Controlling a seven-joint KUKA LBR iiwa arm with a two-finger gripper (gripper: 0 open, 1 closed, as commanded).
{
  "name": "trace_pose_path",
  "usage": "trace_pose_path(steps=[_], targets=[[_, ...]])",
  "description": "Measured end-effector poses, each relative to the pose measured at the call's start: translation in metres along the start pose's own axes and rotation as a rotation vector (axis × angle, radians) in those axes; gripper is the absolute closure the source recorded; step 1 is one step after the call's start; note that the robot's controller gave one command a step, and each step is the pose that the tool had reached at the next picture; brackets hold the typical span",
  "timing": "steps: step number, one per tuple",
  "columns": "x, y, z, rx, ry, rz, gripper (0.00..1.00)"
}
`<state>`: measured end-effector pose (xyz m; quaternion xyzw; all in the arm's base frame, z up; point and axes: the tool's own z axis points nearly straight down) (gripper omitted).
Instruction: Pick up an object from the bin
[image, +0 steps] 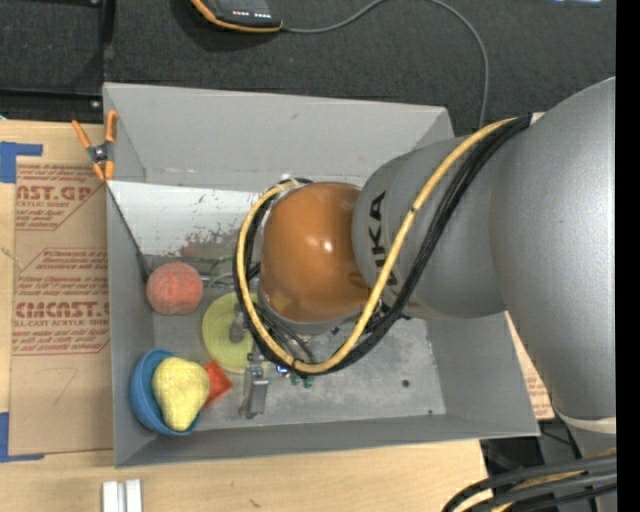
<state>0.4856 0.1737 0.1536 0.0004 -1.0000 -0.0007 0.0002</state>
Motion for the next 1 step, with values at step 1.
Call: trace_pose_path(steps=[1], targets=[[-0.0120,0.0165,0.0843,0.001,0.009,0.098,0.00]])
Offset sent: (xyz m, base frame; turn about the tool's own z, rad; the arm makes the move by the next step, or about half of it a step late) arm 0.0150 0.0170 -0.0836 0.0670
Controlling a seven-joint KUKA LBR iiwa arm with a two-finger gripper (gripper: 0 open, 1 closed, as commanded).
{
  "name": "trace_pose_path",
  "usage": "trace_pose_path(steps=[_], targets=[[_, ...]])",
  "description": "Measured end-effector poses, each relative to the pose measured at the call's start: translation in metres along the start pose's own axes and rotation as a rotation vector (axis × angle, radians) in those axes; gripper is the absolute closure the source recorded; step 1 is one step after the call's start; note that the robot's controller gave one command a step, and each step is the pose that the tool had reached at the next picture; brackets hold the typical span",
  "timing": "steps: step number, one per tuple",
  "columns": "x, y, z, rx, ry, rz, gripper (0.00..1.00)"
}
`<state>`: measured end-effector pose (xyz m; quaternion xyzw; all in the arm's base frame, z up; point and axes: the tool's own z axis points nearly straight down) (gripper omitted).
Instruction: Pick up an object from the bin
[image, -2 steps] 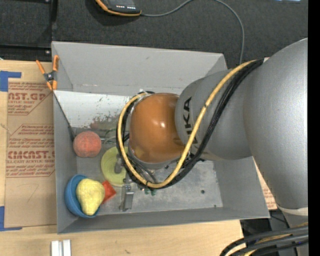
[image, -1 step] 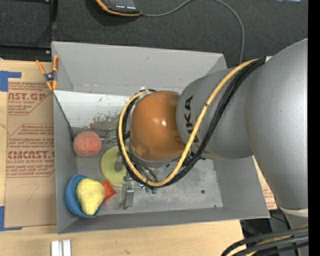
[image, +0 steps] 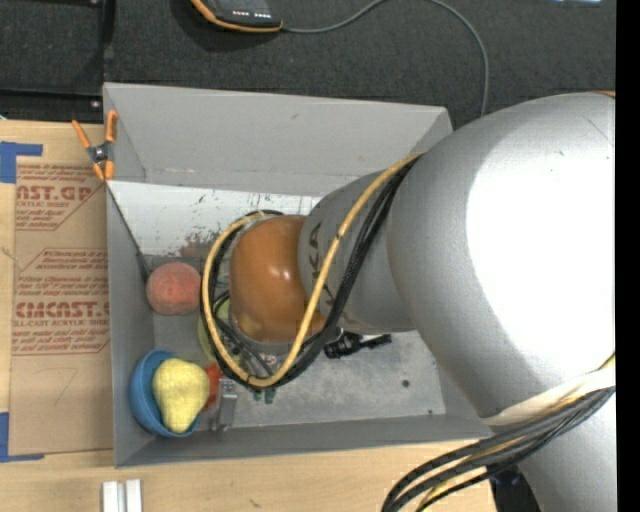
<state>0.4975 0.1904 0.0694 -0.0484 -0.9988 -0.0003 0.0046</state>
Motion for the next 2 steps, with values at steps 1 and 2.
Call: trace_pose_path(steps=[1,2], targets=[[-0.002,0.001,0.000,-0.002,-0.005,-0.023,0.00],[-0.086,-0.012,-0.002,-0.002,0.016,-0.364,0.00]])
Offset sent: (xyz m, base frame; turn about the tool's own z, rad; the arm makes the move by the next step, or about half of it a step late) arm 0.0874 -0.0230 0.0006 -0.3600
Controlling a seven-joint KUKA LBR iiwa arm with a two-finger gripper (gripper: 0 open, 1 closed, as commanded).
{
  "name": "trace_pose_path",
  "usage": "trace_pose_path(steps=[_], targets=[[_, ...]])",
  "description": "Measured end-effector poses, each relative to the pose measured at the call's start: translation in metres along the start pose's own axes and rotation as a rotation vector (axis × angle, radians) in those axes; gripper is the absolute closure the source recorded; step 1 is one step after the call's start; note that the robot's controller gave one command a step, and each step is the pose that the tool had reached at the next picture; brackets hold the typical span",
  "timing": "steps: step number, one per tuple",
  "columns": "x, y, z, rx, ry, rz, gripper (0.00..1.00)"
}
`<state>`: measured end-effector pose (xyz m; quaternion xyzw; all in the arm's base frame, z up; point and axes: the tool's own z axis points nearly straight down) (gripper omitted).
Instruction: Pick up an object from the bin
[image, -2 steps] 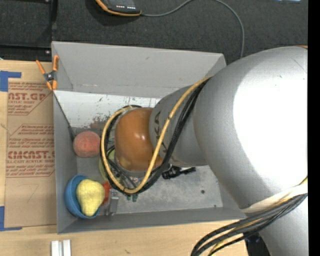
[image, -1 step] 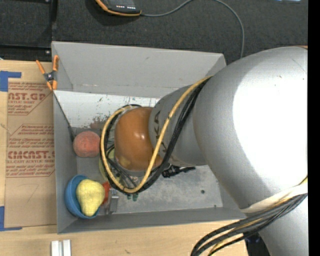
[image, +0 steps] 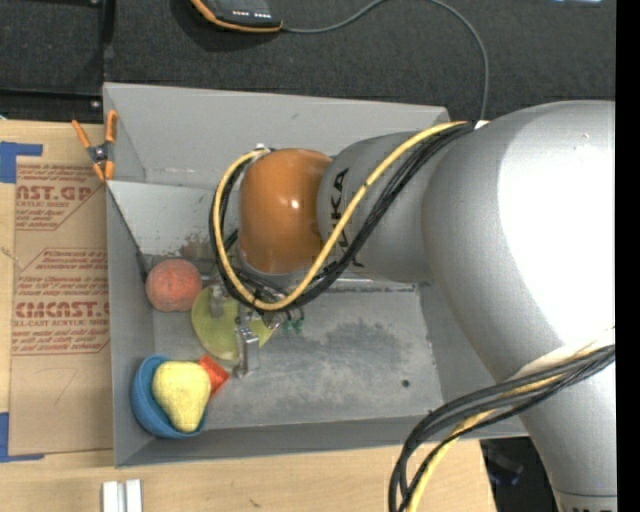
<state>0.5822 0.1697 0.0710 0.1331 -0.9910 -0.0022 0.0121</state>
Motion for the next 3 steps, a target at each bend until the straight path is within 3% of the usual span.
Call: trace_pose_path(steps=[1,2,3], targets=[[0.013,0.019,-0.029,0.002,-0.023,0.053,0.00],[0.057,0.068,0.003,0.000,-0.001,-0.308,1.00],[0.057,0.068,0.003,0.000,-0.001,-0.307,1.00]])
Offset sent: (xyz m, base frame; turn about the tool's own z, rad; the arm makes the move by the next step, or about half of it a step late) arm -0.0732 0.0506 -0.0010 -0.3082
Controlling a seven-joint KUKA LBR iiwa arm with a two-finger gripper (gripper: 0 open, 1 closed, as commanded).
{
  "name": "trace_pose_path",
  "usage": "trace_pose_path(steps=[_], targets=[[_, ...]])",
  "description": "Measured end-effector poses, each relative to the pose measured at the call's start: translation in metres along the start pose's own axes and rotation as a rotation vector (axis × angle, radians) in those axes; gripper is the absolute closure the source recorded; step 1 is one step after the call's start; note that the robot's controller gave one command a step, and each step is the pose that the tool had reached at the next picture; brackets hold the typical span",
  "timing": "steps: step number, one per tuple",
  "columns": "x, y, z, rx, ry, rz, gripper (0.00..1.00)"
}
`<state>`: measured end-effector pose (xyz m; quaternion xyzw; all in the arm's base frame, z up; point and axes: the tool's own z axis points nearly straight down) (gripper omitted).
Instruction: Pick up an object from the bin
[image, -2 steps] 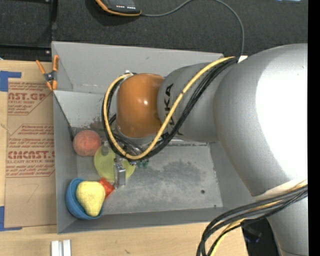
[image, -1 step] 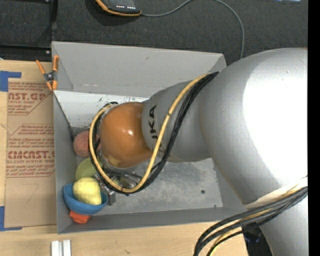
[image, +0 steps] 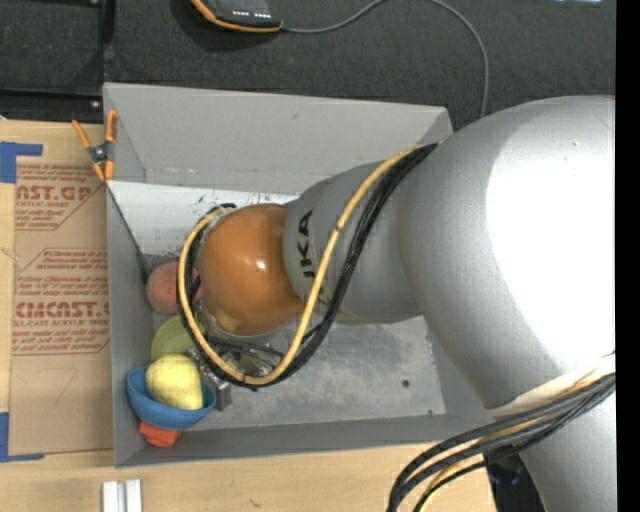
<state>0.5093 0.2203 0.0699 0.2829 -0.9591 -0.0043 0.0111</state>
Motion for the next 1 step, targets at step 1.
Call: trace_pose_path(steps=[1], targets=[[0.0019,0.0004,-0.0064,-0.001,0.006,0.000,1.00]])
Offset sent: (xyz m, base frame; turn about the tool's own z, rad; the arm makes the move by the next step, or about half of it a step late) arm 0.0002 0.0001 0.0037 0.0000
